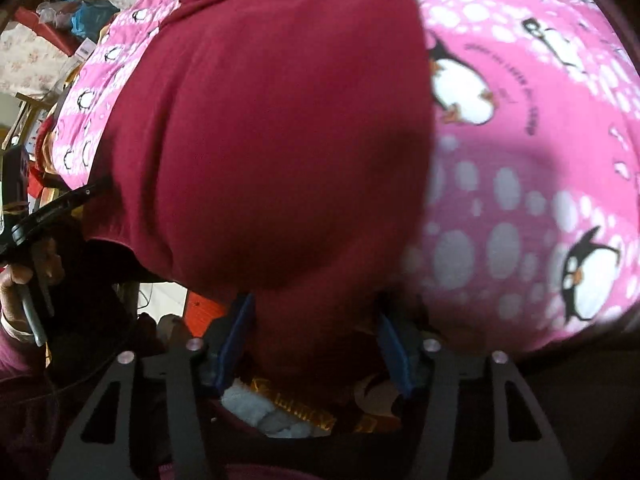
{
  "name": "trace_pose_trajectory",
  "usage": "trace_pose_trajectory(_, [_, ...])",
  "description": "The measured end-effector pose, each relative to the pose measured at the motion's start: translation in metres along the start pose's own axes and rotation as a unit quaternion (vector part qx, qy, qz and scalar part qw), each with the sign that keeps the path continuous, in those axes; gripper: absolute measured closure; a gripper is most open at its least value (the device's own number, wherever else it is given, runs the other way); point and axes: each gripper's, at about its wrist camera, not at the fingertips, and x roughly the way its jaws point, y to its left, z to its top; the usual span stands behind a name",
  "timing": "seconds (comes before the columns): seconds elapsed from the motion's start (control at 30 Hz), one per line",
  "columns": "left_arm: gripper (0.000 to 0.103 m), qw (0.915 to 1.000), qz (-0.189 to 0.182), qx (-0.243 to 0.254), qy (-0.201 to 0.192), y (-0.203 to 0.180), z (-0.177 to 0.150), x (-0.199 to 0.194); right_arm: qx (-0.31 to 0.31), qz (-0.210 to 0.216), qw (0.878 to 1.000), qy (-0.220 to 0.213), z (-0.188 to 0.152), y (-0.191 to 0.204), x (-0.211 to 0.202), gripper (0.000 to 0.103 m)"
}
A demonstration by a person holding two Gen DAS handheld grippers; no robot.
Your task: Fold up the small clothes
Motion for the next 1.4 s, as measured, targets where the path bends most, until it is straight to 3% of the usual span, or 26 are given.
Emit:
trace_pose_trajectory(0.2, [0.076,1.0000,-0.006,0.003,0.001,0.001,-0.001,0.004,-0.003,0.006,1.000,0.003,0.001,-0.001,0.007,0.042])
trace_pose_trajectory(0.33, [0.076,0.9999,-0.004,0.010,0.009,-0.001,-0.002,0.006,-0.011,-0.003,1.000,-0.008,-0.001,-0.001,0.002,0.080])
trace_pose_trajectory(0.43, [0.076,0.9998,-0.008,0.004,0.015,0.001,0.000,0.007,-0.024,-0.003,1.000,-0.013,0.000,0.002,-0.002,0.087])
trace_pose_trajectory(0.57, [0.076,0.9999,0.000,0.006,0.012,-0.002,-0.001,0.007,-0.055,-0.011,0.998,-0.019,0.000,0.014,-0.007,0.089])
trace_pose_trajectory(0.87, [0.076,0.9996,0.011,0.018,0.019,-0.008,-0.004,0.010,-0.059,0.002,0.998,-0.032,0.006,0.017,-0.015,0.090])
trace_pose_trajectory(0.9, [0.080,0.9995,0.010,0.021,0.021,-0.009,-0.005,0.010,-0.061,0.003,0.998,-0.033,0.006,0.017,-0.017,0.090])
trace_pose_trajectory(0.93, [0.086,0.9995,0.004,0.024,0.022,-0.010,-0.005,0.009,-0.063,0.004,0.997,-0.034,0.006,0.018,-0.017,0.090])
trace_pose_trajectory(0.97, [0.099,0.9994,-0.004,0.026,0.023,-0.011,-0.005,0.008,-0.066,0.007,0.997,-0.034,0.006,0.020,-0.019,0.091])
trace_pose_trajectory(1.0, [0.103,0.9991,-0.013,0.030,0.027,-0.013,-0.005,0.007,-0.068,0.012,0.997,-0.035,0.006,0.020,-0.021,0.093])
trace_pose_trajectory(1.1, [0.103,0.9972,-0.057,0.034,0.036,-0.015,0.002,-0.006,-0.072,0.043,0.995,-0.046,0.012,0.022,-0.036,0.094])
trace_pose_trajectory(1.23, [0.103,0.9925,-0.122,0.001,0.013,-0.006,0.033,-0.039,-0.061,0.096,0.989,-0.092,0.034,0.017,-0.071,0.094])
trace_pose_trajectory(1.4, [0.103,0.9894,-0.135,-0.020,-0.051,-0.005,0.087,-0.065,-0.037,0.106,0.980,-0.166,0.070,0.002,-0.107,0.094])
